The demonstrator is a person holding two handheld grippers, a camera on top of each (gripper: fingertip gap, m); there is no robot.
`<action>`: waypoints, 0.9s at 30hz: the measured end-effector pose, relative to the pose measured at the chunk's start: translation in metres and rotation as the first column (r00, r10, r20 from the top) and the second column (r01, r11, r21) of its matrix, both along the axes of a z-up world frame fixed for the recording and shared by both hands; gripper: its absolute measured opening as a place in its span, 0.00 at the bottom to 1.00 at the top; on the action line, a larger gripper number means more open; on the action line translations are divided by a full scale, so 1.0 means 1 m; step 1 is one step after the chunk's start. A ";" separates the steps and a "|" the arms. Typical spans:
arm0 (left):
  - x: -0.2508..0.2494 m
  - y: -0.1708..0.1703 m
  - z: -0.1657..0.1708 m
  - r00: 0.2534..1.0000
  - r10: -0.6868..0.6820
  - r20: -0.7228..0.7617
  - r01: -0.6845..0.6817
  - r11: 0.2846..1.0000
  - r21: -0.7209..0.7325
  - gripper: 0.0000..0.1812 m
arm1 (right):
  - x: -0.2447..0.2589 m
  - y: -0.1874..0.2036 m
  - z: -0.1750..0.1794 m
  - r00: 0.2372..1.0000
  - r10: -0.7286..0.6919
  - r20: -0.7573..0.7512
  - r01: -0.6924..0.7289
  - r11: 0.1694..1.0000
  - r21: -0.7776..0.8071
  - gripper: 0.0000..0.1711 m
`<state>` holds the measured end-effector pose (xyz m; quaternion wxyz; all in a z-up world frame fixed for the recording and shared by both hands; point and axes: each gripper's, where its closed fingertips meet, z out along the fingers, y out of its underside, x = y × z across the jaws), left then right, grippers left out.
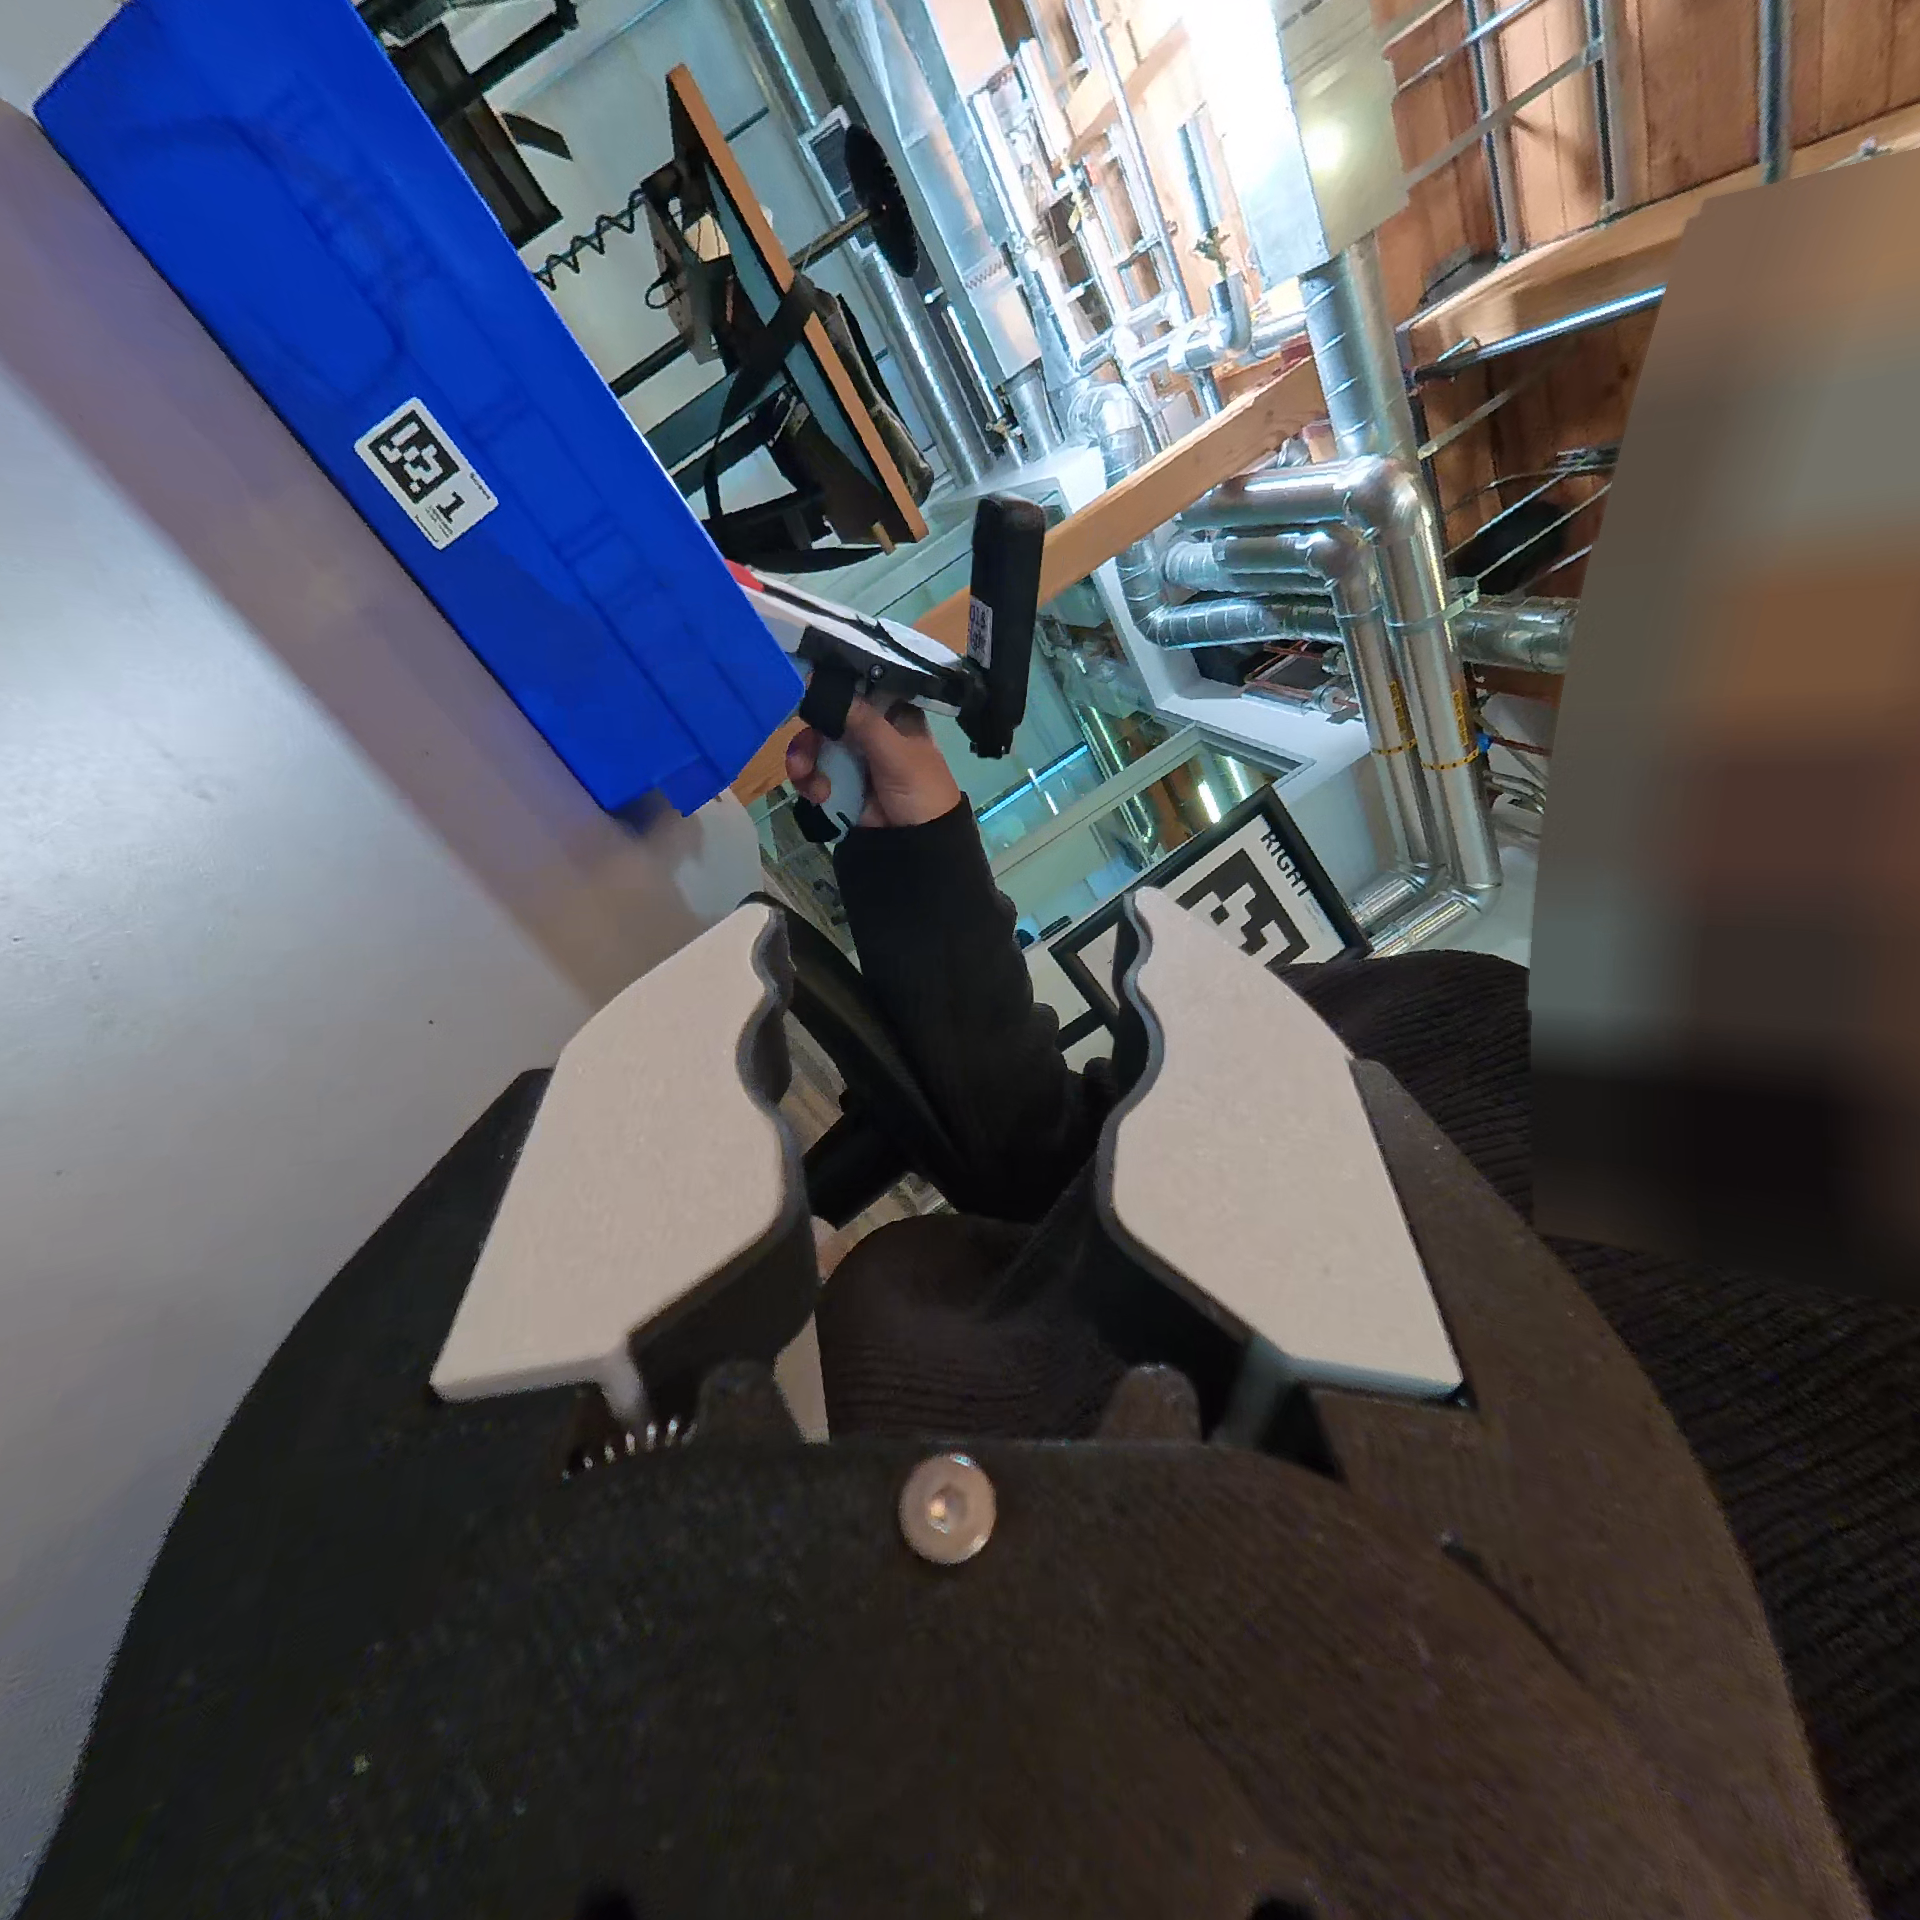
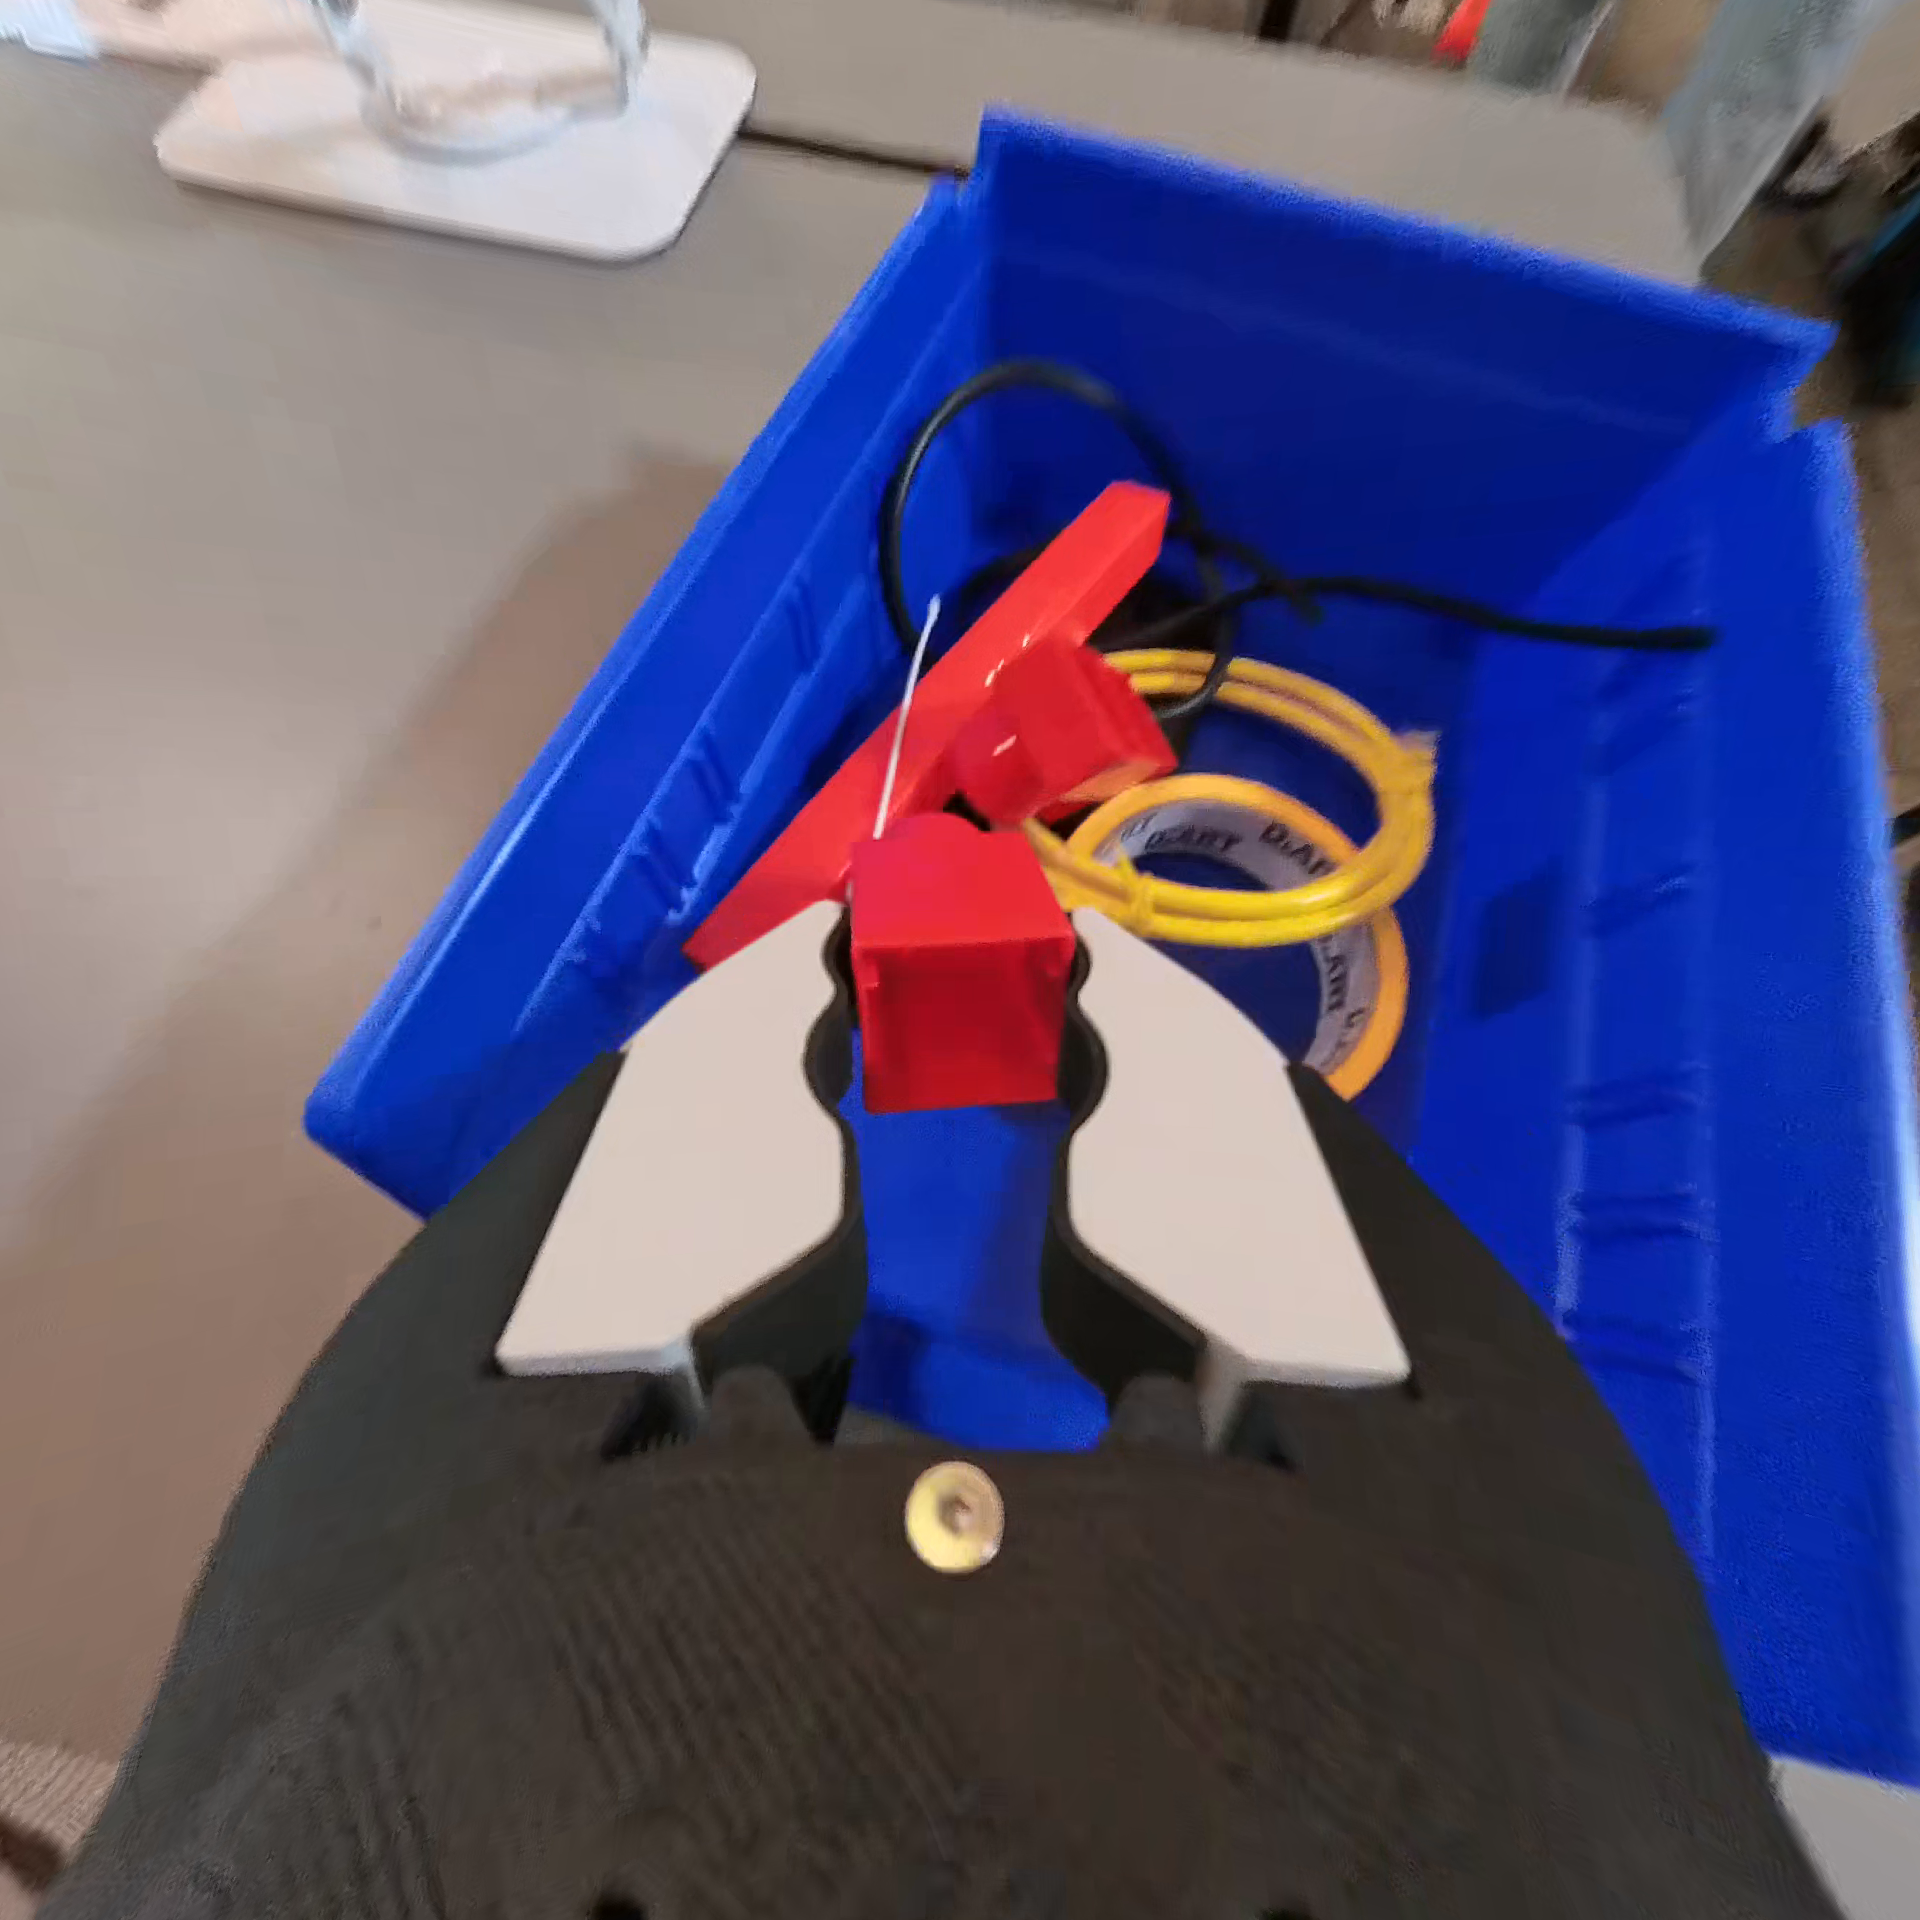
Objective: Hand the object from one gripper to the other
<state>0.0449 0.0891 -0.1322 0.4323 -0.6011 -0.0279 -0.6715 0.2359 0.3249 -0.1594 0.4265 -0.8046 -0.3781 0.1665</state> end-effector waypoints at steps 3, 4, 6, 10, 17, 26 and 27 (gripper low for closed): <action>0.001 0.000 -0.001 1.000 0.000 -0.011 0.000 1.000 -0.001 0.34 | 0.002 -0.005 -0.022 0.993 0.025 0.114 -0.019 0.998 -0.058 0.22; 0.000 0.000 -0.001 1.000 0.000 -0.008 0.000 1.000 -0.002 0.33 | 0.003 -0.006 -0.026 0.990 0.029 0.135 -0.019 0.997 -0.075 0.22; -0.002 0.000 0.000 1.000 0.005 0.004 -0.005 1.000 -0.002 0.33 | 0.002 -0.006 -0.024 0.994 0.030 0.108 -0.020 0.996 -0.088 0.22; -0.006 0.000 0.002 1.000 0.018 0.016 -0.018 1.000 0.001 0.33 | 0.007 -0.001 -0.012 0.995 -0.011 0.103 0.014 1.000 -0.027 0.27; -0.008 0.002 0.000 0.997 0.050 -0.053 -0.049 0.999 0.019 0.32 | -0.046 -0.040 0.058 0.982 0.165 -0.095 -0.137 0.959 0.249 0.28; -0.069 -0.003 0.040 0.813 0.436 -0.387 -0.359 0.897 0.257 0.33 | -0.163 -0.227 0.046 0.587 0.679 -0.440 -0.701 0.699 0.144 0.23; -0.086 -0.007 0.054 0.789 0.491 -0.370 -0.414 0.869 0.272 0.33 | -0.168 -0.236 0.032 0.583 0.687 -0.435 -0.726 0.680 0.100 0.23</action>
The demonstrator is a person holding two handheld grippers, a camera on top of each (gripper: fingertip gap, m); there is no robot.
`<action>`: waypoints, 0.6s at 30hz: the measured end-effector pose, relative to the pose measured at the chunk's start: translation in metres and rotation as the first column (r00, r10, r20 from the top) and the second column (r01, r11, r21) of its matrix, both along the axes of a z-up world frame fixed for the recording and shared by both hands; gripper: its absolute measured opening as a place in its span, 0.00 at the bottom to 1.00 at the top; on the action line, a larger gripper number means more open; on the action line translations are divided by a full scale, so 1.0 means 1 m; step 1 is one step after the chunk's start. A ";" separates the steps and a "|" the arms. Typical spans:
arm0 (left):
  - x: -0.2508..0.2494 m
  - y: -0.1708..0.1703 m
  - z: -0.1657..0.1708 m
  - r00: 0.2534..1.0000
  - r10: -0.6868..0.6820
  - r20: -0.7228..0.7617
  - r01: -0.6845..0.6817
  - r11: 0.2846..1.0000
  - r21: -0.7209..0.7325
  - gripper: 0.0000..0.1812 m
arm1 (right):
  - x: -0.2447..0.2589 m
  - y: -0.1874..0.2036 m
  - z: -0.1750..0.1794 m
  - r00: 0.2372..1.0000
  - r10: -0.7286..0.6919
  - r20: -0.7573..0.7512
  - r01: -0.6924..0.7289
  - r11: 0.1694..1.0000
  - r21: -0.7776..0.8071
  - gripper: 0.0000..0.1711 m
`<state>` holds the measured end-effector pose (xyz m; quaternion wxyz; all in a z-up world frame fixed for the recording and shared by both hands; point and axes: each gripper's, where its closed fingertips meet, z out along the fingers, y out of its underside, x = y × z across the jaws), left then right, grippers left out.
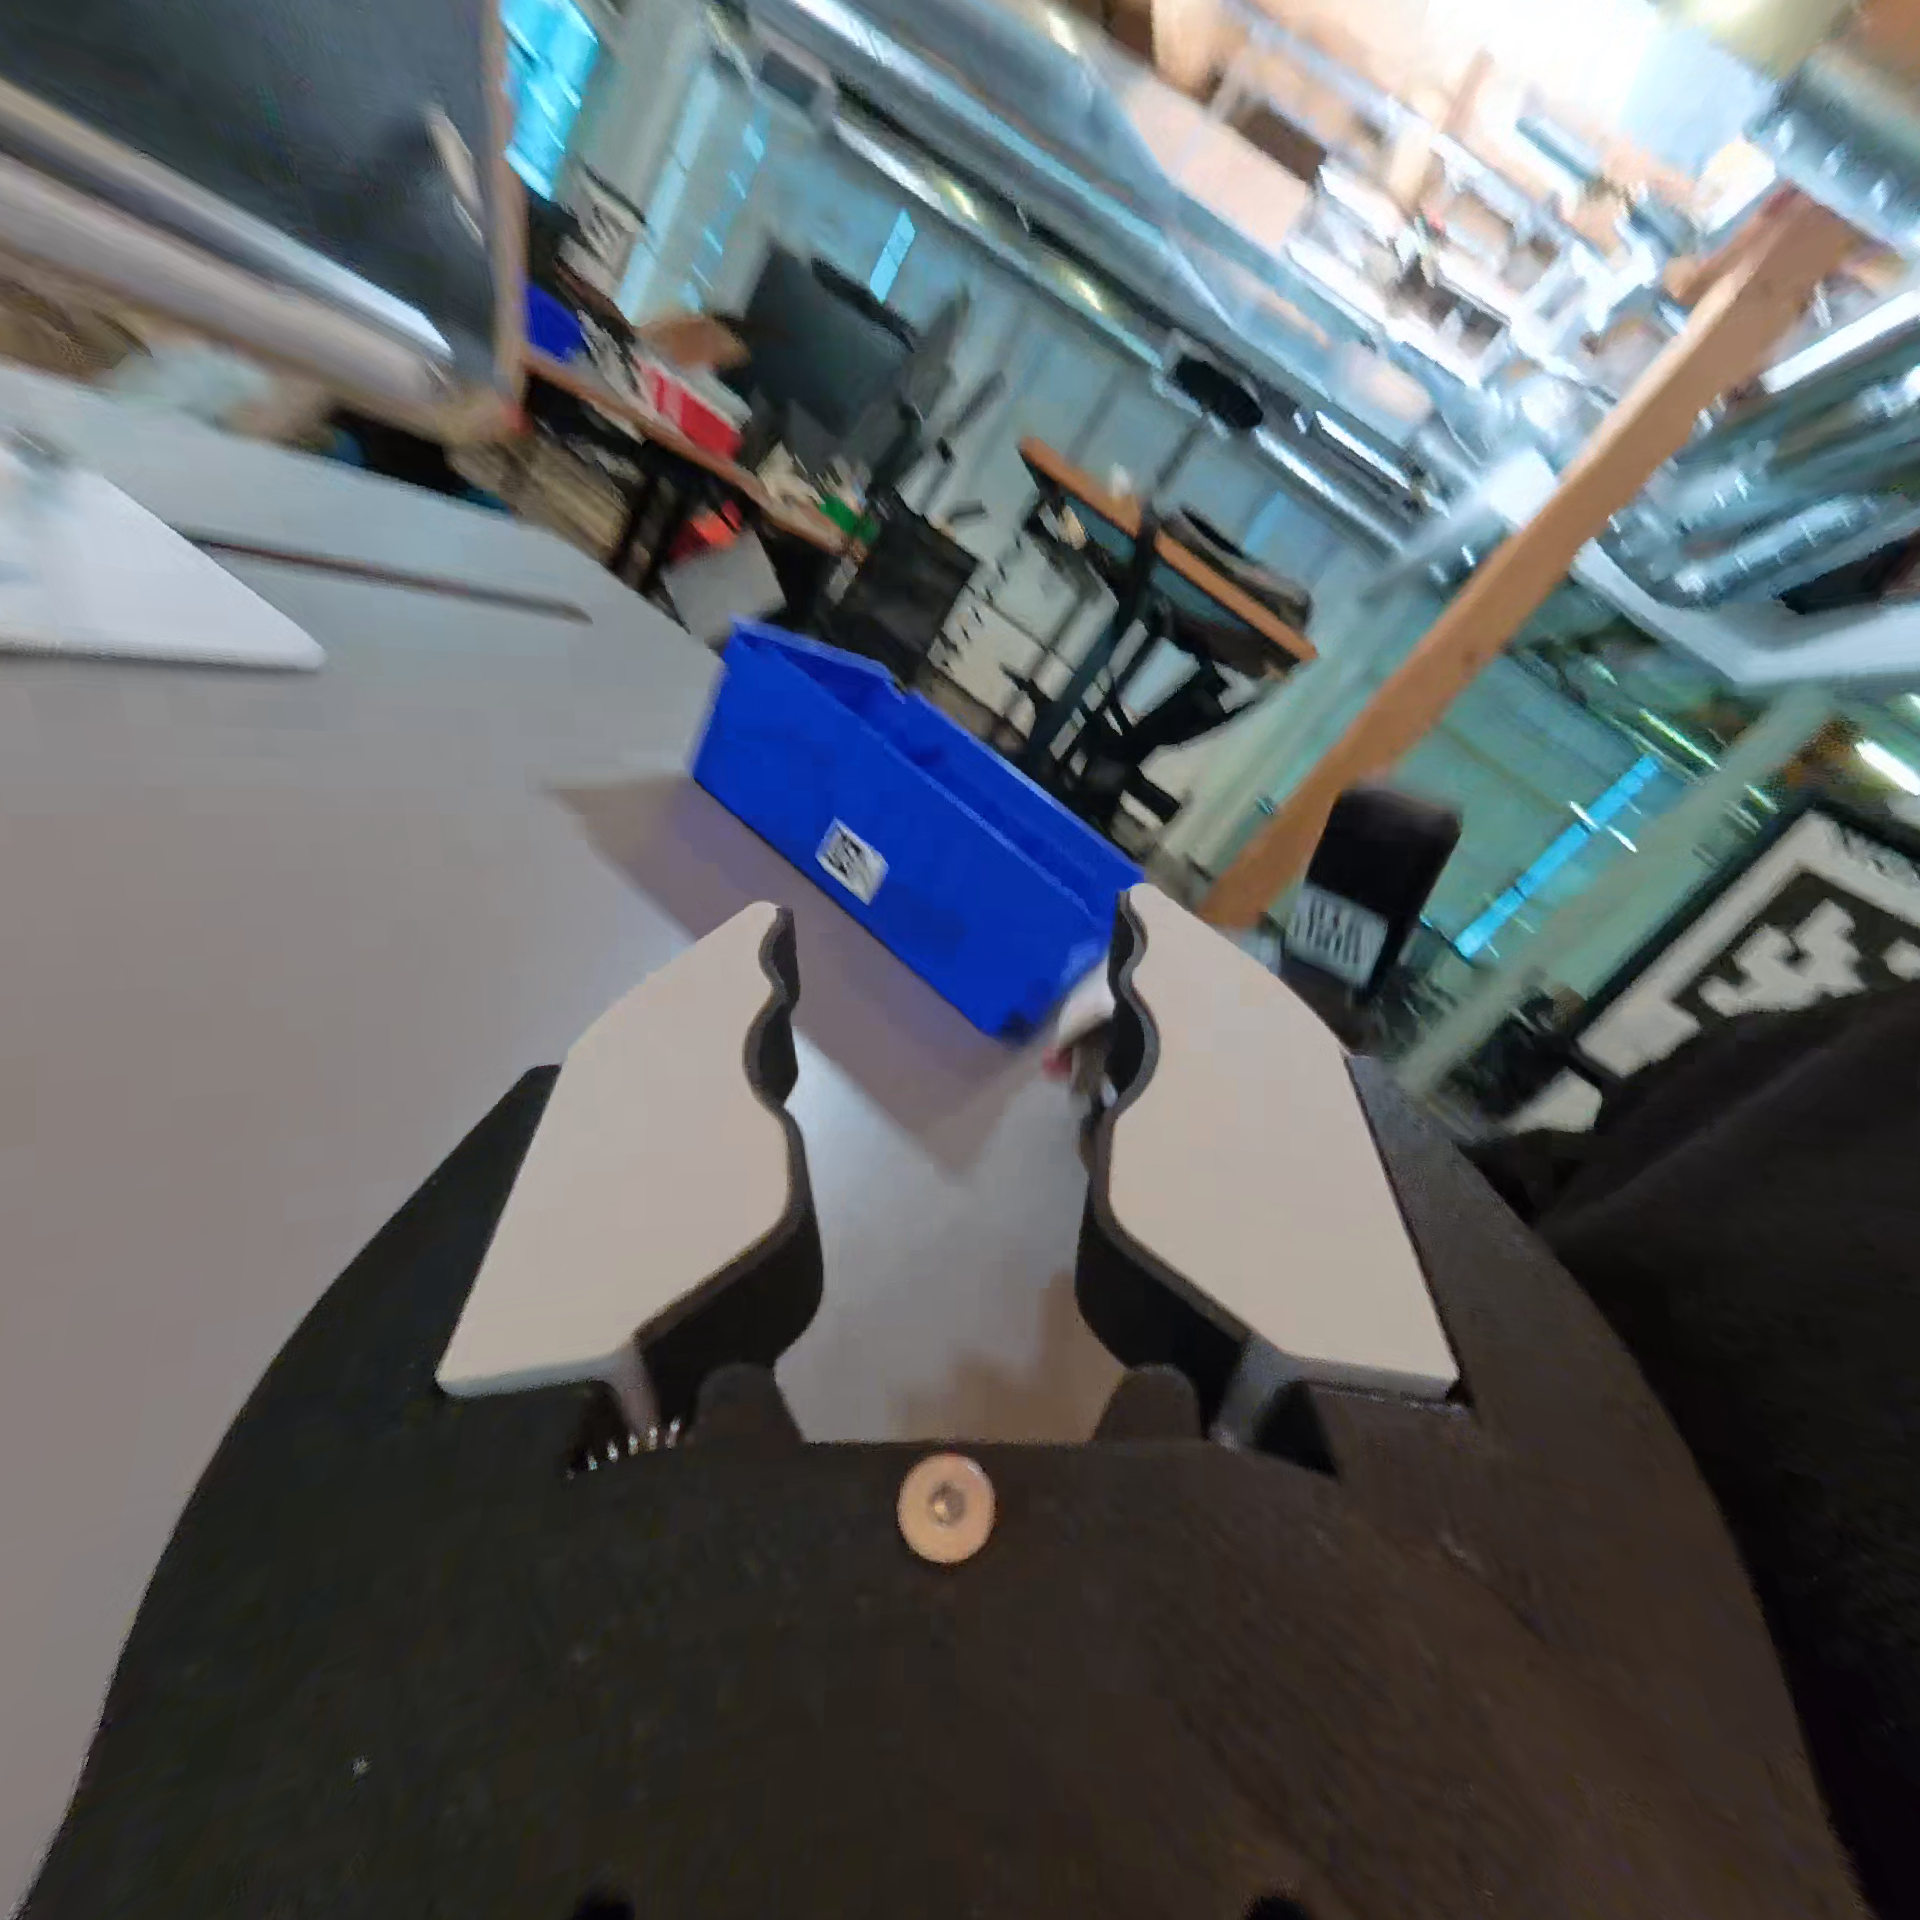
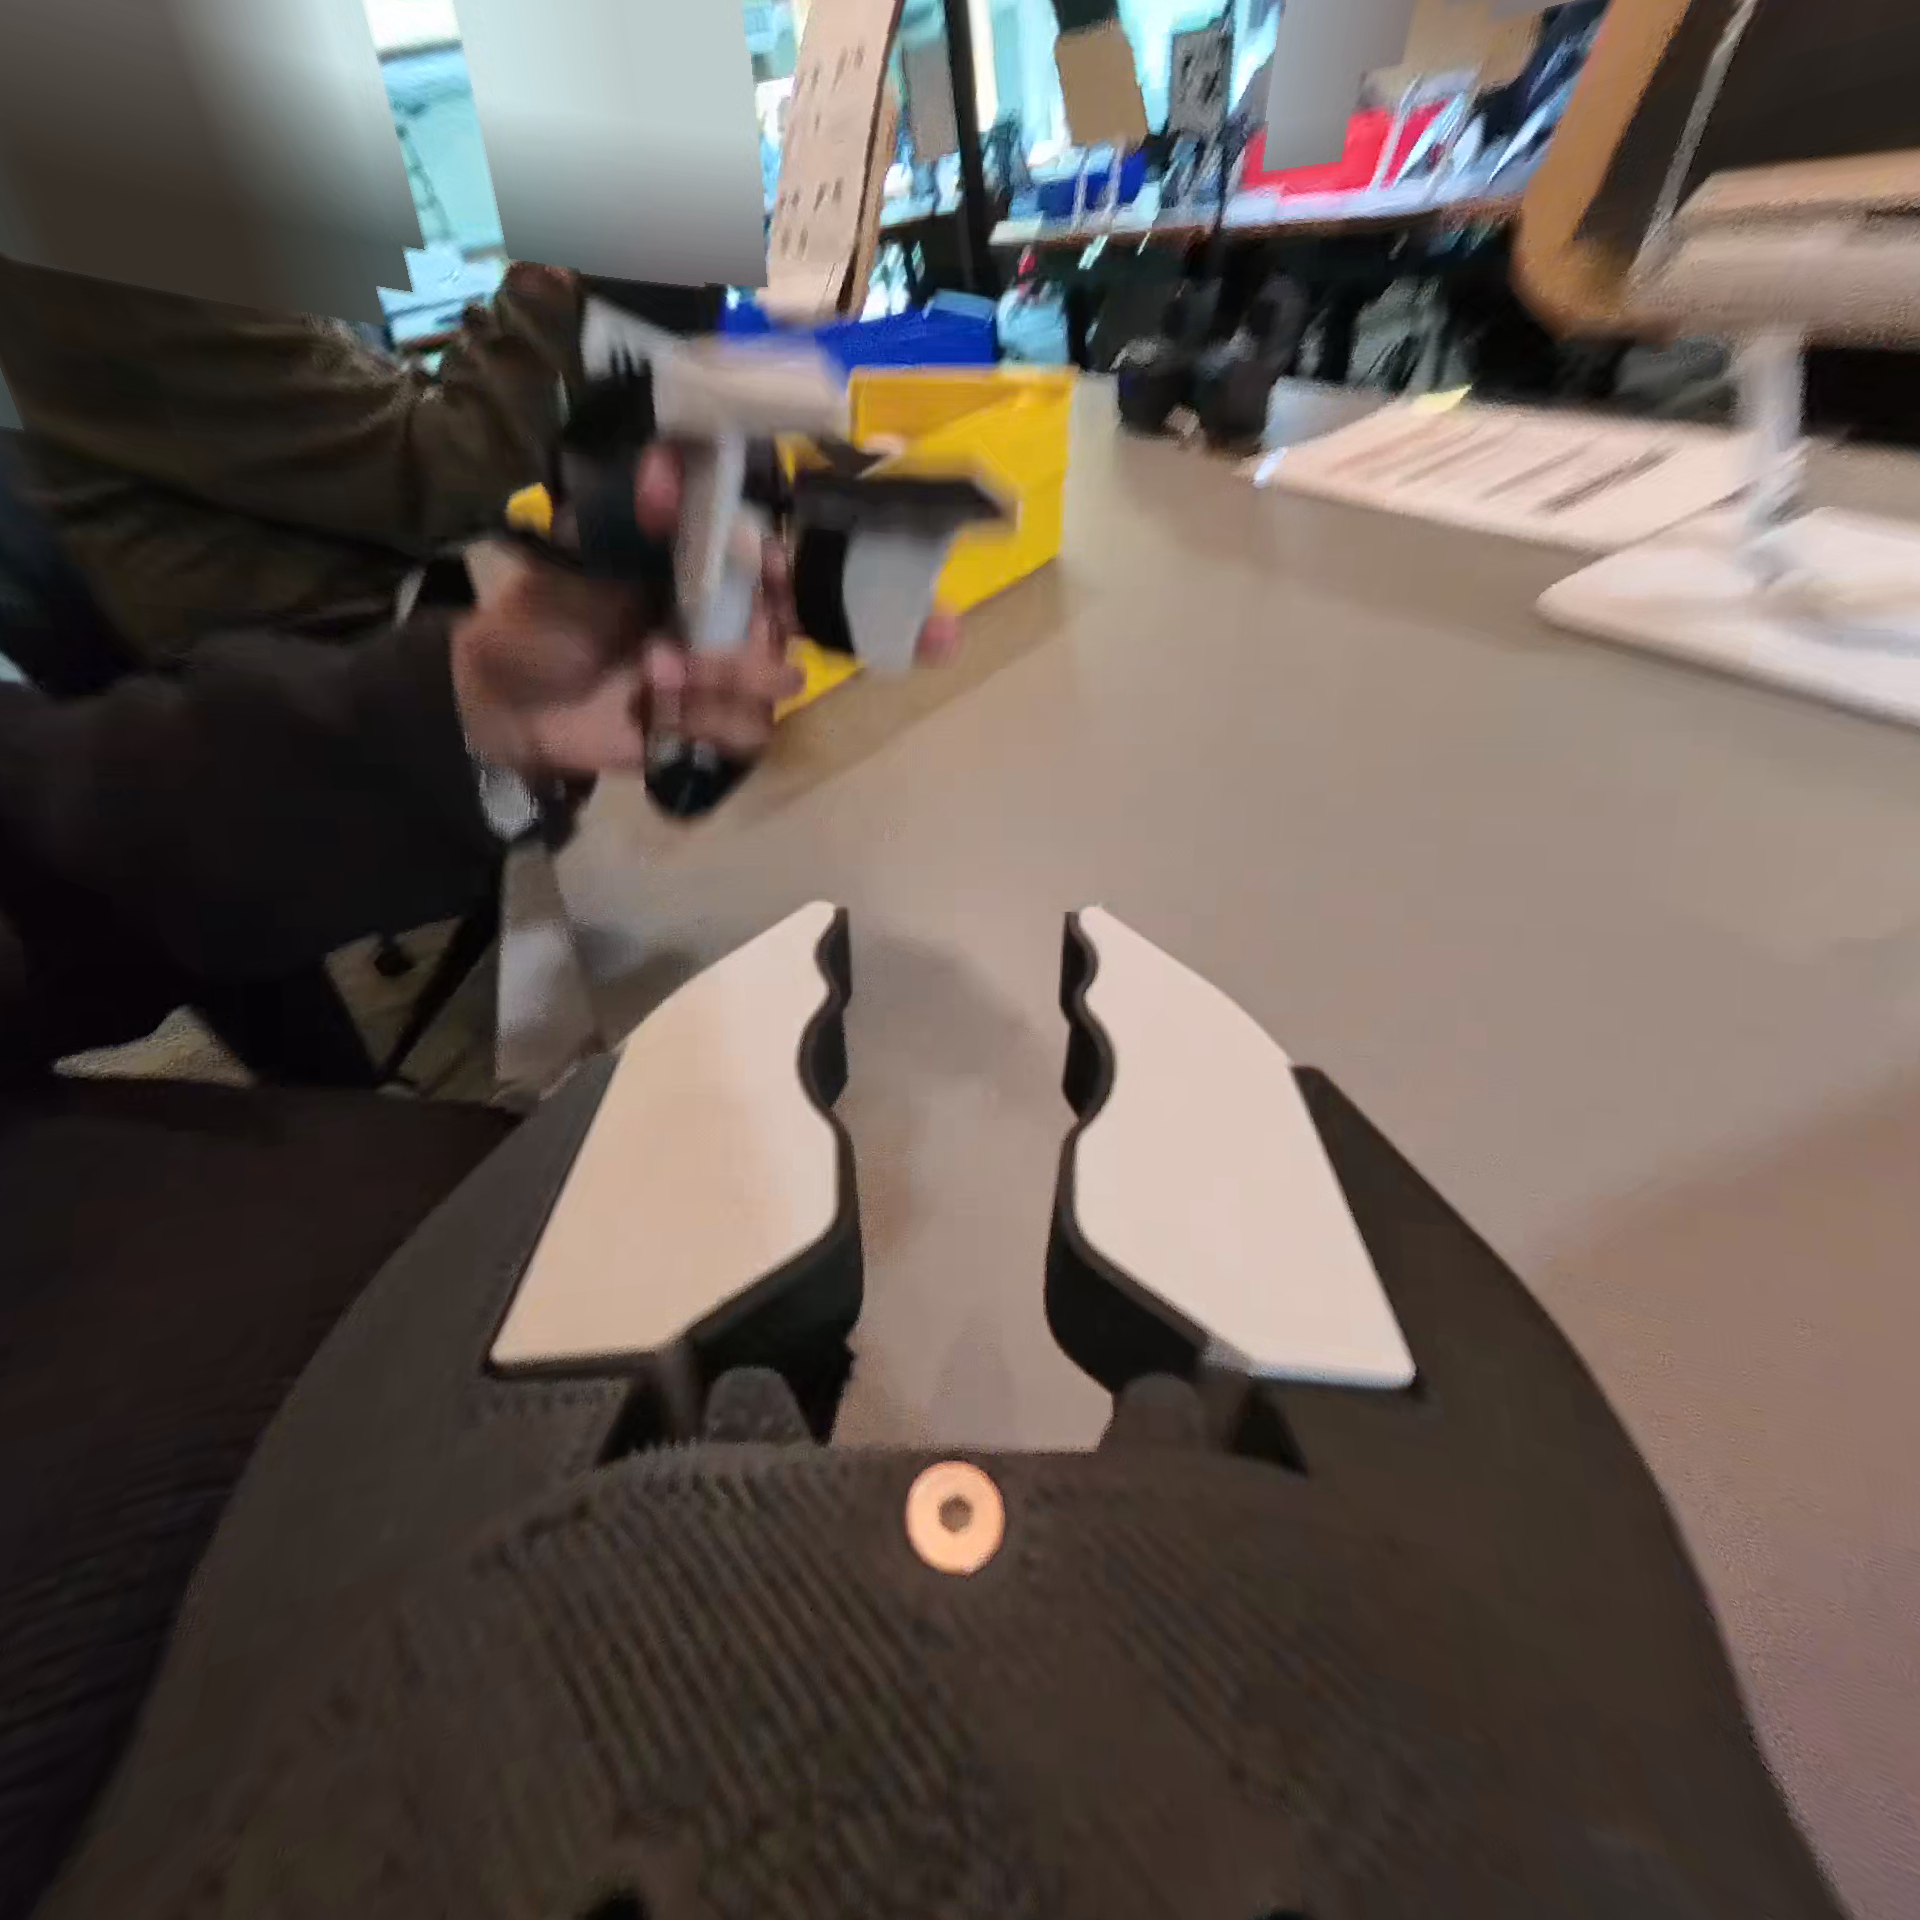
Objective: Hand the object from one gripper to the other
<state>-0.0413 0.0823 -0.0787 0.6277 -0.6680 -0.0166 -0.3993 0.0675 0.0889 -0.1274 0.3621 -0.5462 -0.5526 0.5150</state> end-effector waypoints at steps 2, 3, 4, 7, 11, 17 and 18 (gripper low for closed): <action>-0.041 -0.011 0.023 0.991 0.133 0.018 -0.133 0.991 0.015 0.32 | -0.006 -0.013 -0.020 0.996 0.060 0.061 -0.057 0.997 -0.055 0.23; -0.065 -0.019 0.032 0.977 0.214 0.017 -0.214 0.977 0.019 0.32 | -0.009 -0.016 -0.023 0.994 0.078 0.071 -0.073 0.995 -0.075 0.23; -0.089 -0.029 0.038 0.953 0.304 0.012 -0.304 0.953 0.015 0.31 | -0.010 -0.016 -0.024 0.994 0.087 0.066 -0.081 0.993 -0.085 0.23; -0.156 -0.071 0.034 0.852 0.520 -0.060 -0.523 0.849 -0.071 0.24 | -0.014 -0.007 -0.023 0.997 0.072 0.039 -0.068 0.993 -0.099 0.22; -0.215 -0.133 -0.013 0.748 0.651 -0.129 -0.655 0.694 -0.298 0.19 | -0.020 -0.002 -0.027 0.997 0.078 0.024 -0.069 0.965 -0.252 0.22; -0.263 -0.203 -0.071 0.645 0.712 -0.276 -0.711 0.428 -0.557 0.19 | -0.031 0.010 -0.024 0.996 0.089 0.011 -0.083 0.963 -0.257 0.22; -0.264 -0.207 -0.080 0.654 0.696 -0.295 -0.696 0.403 -0.594 0.17 | -0.033 0.013 -0.022 0.996 0.088 0.000 -0.085 0.966 -0.243 0.21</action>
